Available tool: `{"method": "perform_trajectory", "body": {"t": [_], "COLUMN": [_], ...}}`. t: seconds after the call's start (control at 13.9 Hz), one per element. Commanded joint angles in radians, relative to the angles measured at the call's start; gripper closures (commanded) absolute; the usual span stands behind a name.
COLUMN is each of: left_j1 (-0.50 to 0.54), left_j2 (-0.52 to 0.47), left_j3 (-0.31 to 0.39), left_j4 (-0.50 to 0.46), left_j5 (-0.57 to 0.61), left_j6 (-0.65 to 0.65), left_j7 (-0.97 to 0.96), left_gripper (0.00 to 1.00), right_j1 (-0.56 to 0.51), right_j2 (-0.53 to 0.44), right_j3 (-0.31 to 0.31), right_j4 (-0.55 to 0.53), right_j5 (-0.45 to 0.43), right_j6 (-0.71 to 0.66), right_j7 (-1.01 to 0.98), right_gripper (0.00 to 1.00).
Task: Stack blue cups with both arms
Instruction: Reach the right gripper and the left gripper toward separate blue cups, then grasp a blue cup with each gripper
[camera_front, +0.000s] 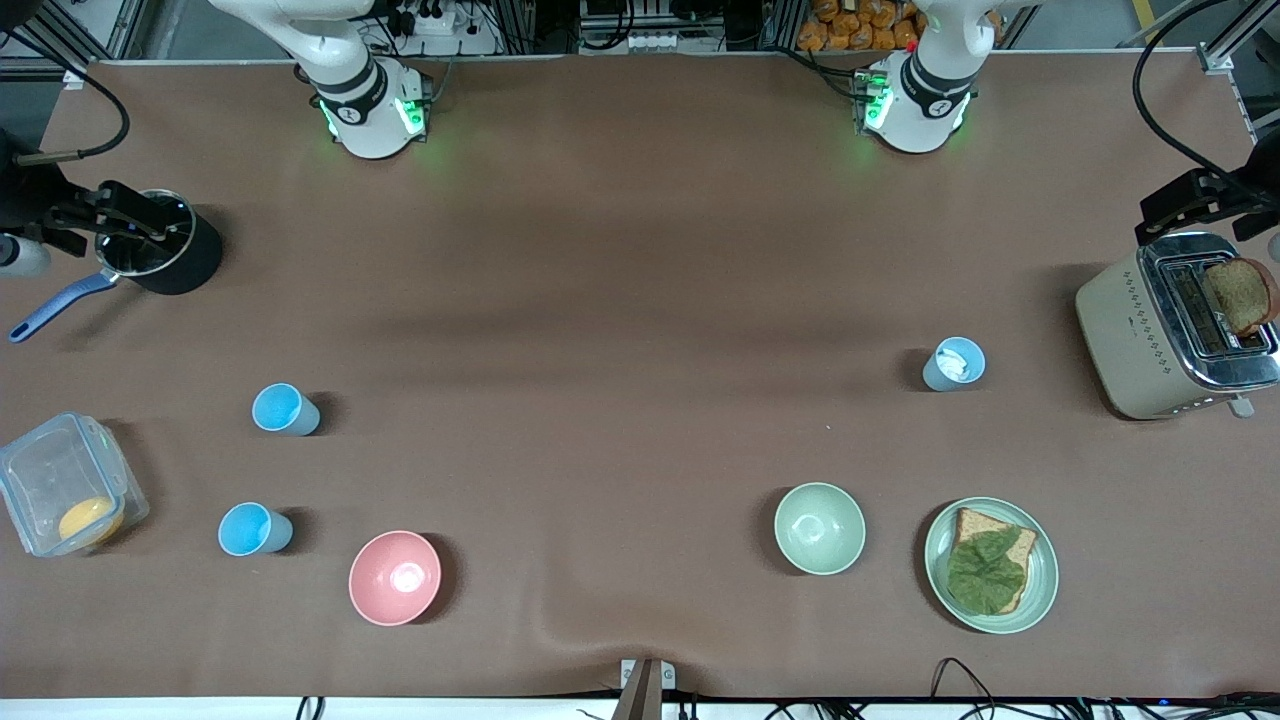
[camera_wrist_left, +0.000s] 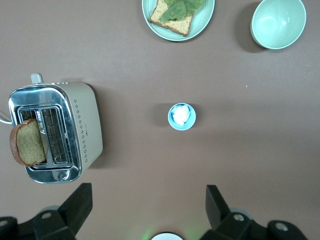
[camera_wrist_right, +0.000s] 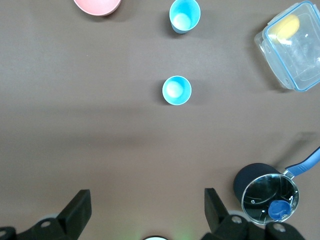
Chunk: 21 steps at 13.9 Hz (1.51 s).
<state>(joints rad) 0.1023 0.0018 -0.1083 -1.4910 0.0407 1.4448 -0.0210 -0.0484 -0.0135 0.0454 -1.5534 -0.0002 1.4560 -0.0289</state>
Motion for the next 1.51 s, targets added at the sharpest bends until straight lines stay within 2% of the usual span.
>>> {"method": "perform_trajectory", "body": {"t": [0.0, 0.14, 0.36, 0.43, 0.58, 0.65, 0.79, 0.94, 1.15, 1.29, 1.44], "left_j1": [0.000, 0.000, 0.008, 0.048, 0.102, 0.109, 0.103, 0.100, 0.100, 0.099, 0.099], "left_j2": [0.015, 0.050, 0.121, 0.133, 0.109, 0.103, 0.112, 0.112, 0.113, 0.128, 0.167], "left_j3": [0.006, 0.009, 0.025, 0.024, 0.019, 0.019, 0.016, 0.006, -0.008, -0.022, -0.028], "left_j4": [0.038, 0.069, 0.043, -0.007, -0.192, -0.257, -0.334, -0.444, -0.628, -0.705, -0.715], "left_j5": [0.002, 0.007, 0.015, -0.004, -0.106, -0.116, -0.114, -0.114, -0.111, -0.108, -0.107], "left_j6": [-0.024, -0.018, 0.009, 0.055, 0.239, 0.309, 0.393, 0.504, 0.731, 0.859, 0.896], "left_j7": [0.012, 0.010, 0.026, 0.024, 0.026, 0.026, 0.026, 0.026, 0.026, 0.026, 0.026], "left_gripper": [0.00, 0.00, 0.00, 0.00, 0.00, 0.00, 0.00, 0.00, 0.00, 0.00, 0.00], "right_j1": [0.005, 0.007, 0.004, 0.001, -0.007, -0.008, -0.002, -0.016, -0.031, -0.031, -0.036], "right_j2": [-0.006, -0.010, -0.008, -0.005, 0.007, 0.032, 0.085, 0.186, 0.338, 0.400, 0.444], "right_j3": [-0.004, -0.005, -0.007, -0.009, -0.030, -0.042, -0.051, -0.055, -0.099, -0.099, -0.099], "right_j4": [0.007, 0.006, 0.004, -0.003, -0.054, -0.091, -0.146, -0.146, -0.149, -0.149, -0.148], "right_j5": [-0.011, -0.004, -0.003, -0.003, -0.003, -0.003, -0.012, -0.011, -0.011, -0.012, -0.012], "right_j6": [-0.014, -0.008, -0.013, -0.016, -0.005, 0.019, 0.099, 0.141, 0.262, 0.315, 0.383], "right_j7": [0.012, 0.012, 0.011, 0.011, 0.009, 0.009, 0.011, 0.012, 0.015, 0.014, 0.012], "right_gripper": [0.00, 0.00, 0.00, 0.00, 0.00, 0.00, 0.00, 0.00, 0.00, 0.00, 0.00]}}
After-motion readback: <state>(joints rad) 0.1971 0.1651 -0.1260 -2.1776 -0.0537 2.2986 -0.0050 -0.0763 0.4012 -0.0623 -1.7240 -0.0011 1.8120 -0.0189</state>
